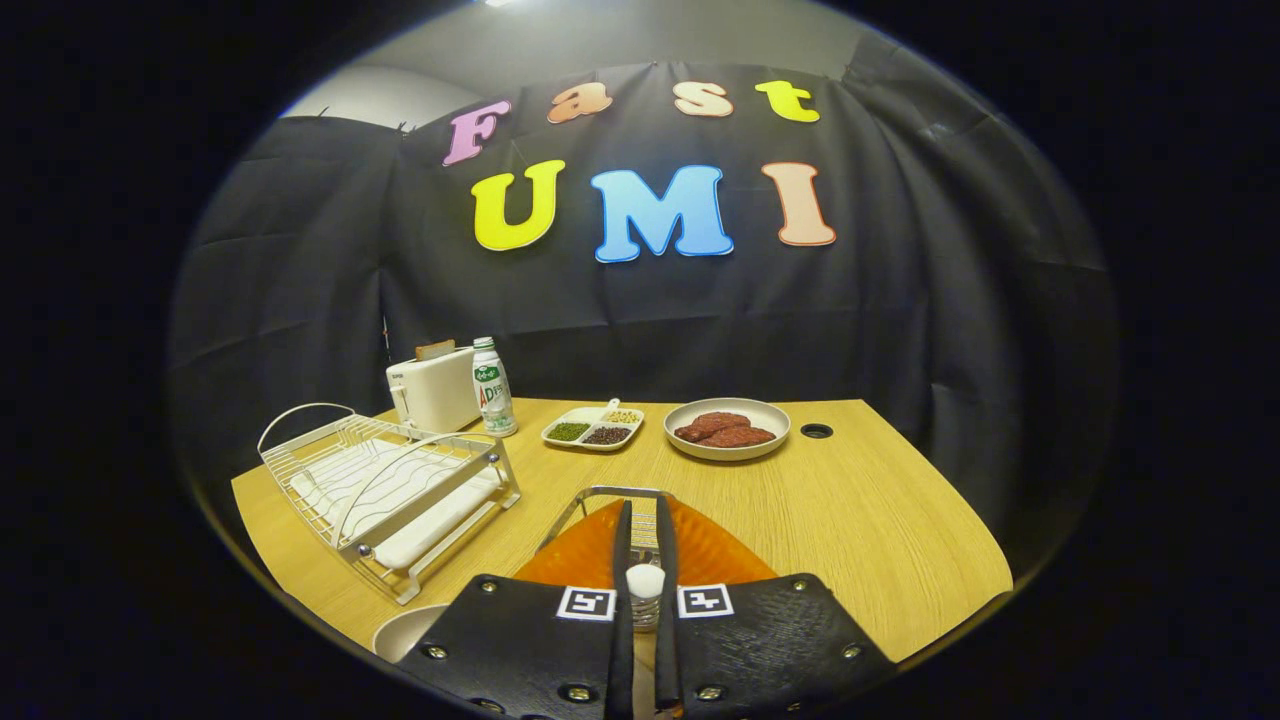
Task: Take the plate from the dish rack, then take the spoon from the basket and place it into the plate.
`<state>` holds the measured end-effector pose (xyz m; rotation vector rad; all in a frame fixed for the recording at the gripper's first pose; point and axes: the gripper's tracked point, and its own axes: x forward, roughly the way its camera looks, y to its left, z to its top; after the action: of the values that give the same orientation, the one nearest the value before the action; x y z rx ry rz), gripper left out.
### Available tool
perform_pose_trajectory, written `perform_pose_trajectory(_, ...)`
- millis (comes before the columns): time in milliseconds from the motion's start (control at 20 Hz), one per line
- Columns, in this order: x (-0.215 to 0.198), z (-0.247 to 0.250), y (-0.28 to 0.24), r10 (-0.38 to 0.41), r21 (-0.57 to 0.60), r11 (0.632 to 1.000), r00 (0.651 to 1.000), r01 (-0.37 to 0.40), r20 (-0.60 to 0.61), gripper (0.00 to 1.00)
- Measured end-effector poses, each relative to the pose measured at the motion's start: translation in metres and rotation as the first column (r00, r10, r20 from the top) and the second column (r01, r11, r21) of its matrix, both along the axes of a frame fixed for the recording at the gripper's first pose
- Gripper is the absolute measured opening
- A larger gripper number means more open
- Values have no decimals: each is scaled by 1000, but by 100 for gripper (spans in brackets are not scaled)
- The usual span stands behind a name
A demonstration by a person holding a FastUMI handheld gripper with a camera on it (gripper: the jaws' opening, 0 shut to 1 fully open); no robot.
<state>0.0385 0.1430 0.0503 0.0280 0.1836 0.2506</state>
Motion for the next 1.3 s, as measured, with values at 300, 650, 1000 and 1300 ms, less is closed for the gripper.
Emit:
perform_pose_trajectory(300, -5, 16, 0, -3, -3, 1000, 1000, 3, 5, 8)
perform_pose_trajectory(650, -31, 66, -5, -24, 38, 999, 1000, 24, 0, 8)
perform_pose_trajectory(1000, -68, 113, -13, -53, 21, 998, 998, 54, -17, 8)
perform_pose_trajectory(1300, -99, 115, -11, -70, -18, 997, 995, 69, -68, 8)
